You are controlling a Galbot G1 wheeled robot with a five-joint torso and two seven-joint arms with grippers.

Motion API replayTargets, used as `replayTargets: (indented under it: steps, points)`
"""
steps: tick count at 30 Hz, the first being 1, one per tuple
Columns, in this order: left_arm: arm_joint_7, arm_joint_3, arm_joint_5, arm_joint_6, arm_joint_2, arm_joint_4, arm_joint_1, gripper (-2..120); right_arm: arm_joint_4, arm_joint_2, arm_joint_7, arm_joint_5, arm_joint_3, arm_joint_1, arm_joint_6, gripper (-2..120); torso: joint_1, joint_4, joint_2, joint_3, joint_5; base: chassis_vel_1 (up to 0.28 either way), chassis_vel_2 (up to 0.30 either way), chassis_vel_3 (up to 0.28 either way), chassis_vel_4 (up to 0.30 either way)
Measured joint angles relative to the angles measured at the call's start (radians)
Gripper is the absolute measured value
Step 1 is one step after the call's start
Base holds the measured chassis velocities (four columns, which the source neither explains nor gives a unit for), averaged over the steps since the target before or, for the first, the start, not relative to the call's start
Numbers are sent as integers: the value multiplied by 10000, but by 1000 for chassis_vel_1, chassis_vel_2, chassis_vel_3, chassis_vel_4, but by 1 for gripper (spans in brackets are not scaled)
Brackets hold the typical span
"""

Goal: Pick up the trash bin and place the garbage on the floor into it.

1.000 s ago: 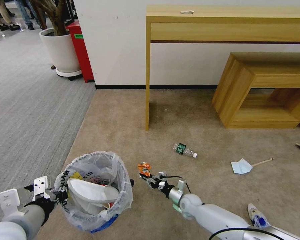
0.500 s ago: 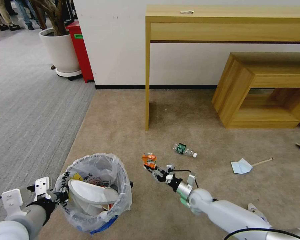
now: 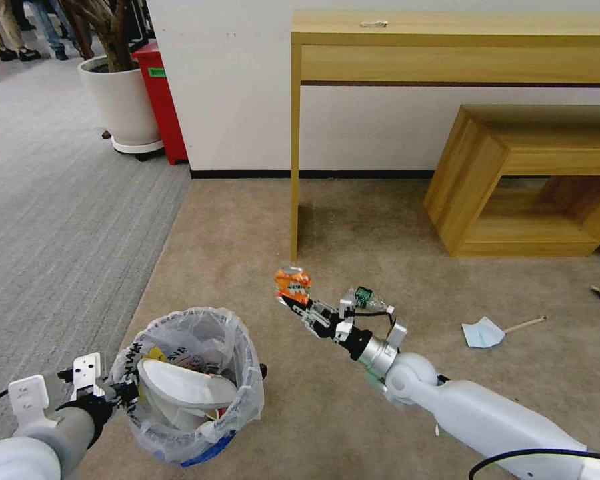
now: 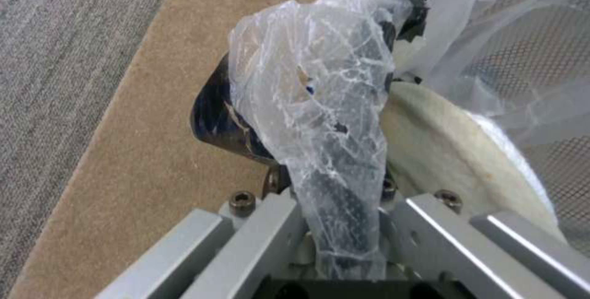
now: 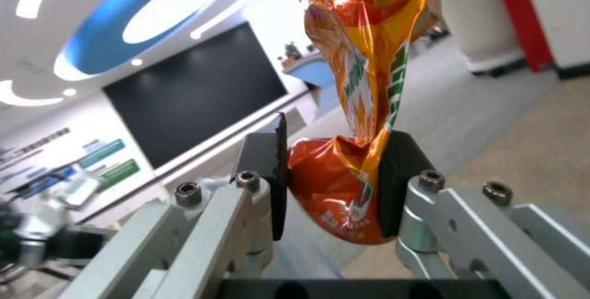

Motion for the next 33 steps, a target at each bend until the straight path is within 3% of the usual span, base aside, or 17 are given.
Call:
replayTargets:
  steps: [11,21,23,33]
  points:
    - [0,55,-37,0,138,133,-147,1,1427,-729,-737,-856,-195,276,244,25,0,-1,0,0,-1,0,0,0,0]
    - [-3,162,-5,0,144,128,-246,1,2155,-870,-929,-1693,-1496,1270,49,25,0,-1,0,0,-1,0,0,0,0]
    - [-5,190,8,0,142,120,-285,1,2344,-692,-343,-1942,-2148,1830,-176,25,0,0,0,0,-1,0,0,0,0]
    - [-6,197,15,-1,137,58,-368,1,2676,-183,1265,-2571,-3321,3479,-1106,25,0,0,0,0,-2,0,0,0,0]
